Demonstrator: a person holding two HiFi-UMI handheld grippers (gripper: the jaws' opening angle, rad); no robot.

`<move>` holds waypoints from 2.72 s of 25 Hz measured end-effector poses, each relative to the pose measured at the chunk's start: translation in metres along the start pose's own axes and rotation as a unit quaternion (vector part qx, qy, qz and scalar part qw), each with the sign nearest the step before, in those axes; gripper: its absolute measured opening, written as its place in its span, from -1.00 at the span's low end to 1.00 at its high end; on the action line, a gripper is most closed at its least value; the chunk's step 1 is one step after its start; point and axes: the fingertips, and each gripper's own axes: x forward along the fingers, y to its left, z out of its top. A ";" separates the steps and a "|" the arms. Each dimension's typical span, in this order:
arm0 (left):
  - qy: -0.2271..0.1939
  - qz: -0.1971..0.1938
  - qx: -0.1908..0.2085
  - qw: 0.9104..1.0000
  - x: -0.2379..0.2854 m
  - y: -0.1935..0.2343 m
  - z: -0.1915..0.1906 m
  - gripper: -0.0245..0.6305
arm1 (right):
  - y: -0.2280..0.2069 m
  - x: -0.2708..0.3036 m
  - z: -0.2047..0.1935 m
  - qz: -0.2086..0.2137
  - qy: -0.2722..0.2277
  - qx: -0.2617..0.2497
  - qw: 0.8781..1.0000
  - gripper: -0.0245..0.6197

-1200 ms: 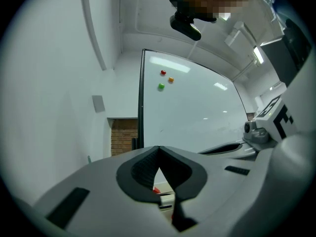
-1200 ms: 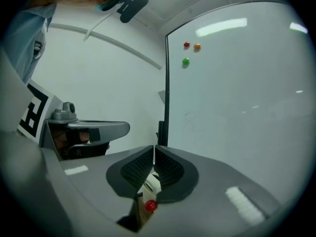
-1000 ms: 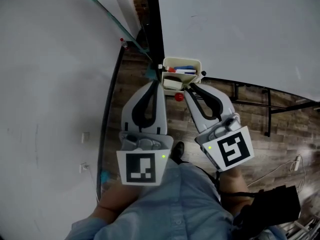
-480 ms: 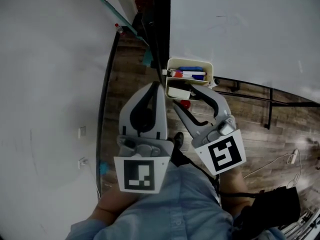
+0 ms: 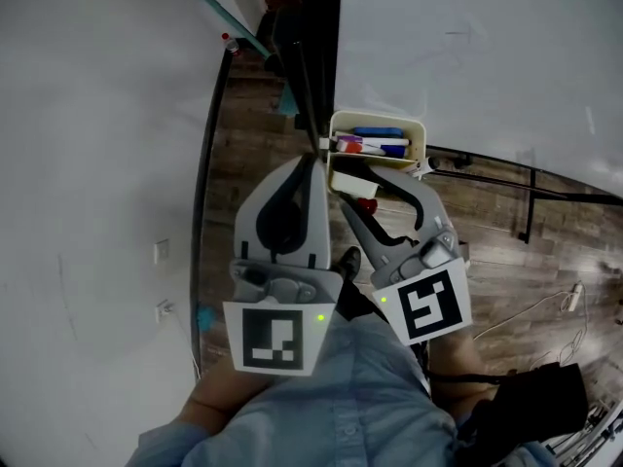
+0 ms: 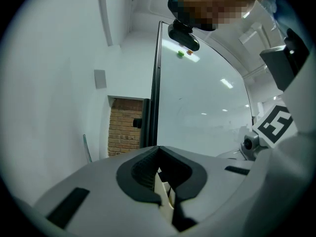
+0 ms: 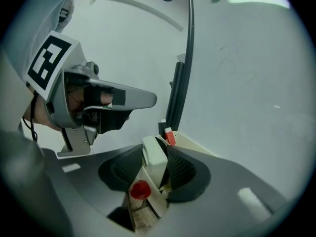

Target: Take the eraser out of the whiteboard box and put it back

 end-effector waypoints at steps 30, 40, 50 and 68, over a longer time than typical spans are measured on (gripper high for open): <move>-0.099 0.019 0.050 0.994 -0.082 -0.062 0.073 -0.91 | -0.004 -0.138 0.093 -0.058 -0.192 0.056 0.978 -0.55; -0.116 0.018 0.064 0.991 -0.099 -0.075 0.087 -0.91 | -0.001 -0.166 0.110 -0.068 -0.225 0.048 0.971 -0.55; -0.131 0.013 0.053 0.990 -0.107 -0.075 0.093 -0.91 | 0.001 -0.170 0.111 -0.075 -0.226 0.043 0.970 -0.55; -0.112 0.017 0.040 0.993 -0.094 -0.048 0.083 -0.91 | -0.005 -0.132 0.101 -0.072 -0.192 0.044 0.978 -0.55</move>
